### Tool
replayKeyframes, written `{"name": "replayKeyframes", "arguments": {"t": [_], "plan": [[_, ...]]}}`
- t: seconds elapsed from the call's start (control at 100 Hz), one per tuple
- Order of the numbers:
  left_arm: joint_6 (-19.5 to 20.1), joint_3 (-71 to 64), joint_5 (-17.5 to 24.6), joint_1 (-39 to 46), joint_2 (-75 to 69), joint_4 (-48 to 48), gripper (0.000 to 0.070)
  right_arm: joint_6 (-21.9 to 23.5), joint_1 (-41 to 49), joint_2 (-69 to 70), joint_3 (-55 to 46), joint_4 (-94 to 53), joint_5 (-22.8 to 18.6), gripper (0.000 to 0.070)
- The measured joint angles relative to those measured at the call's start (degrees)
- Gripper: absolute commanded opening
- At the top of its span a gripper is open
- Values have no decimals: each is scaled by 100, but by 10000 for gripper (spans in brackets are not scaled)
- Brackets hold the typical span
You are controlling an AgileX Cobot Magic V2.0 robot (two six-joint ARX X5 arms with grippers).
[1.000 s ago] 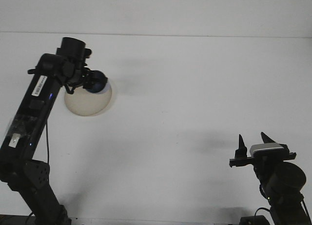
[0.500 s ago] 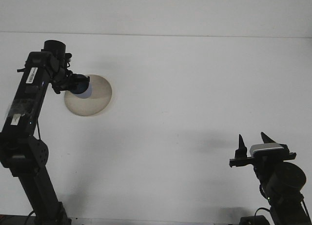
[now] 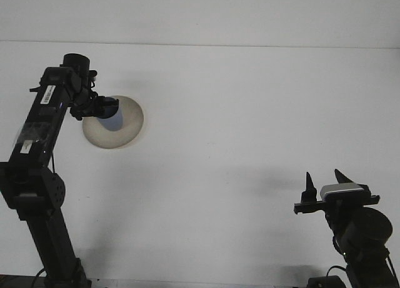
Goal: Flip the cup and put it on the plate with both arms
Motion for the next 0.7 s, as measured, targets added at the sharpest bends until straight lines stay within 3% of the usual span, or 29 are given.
{"name": "replayKeyframes", "arguments": {"t": [0.13, 0.19, 0.7], "plan": [[0, 2, 0, 0, 9, 66, 273, 0, 0, 0, 0, 0, -2, 463], [0, 28, 0, 0, 9, 39, 307, 0, 0, 0, 0, 0, 0, 463], [-22, 820, 0, 0, -748, -704, 309, 0, 0, 0, 0, 0, 0, 463]]}}
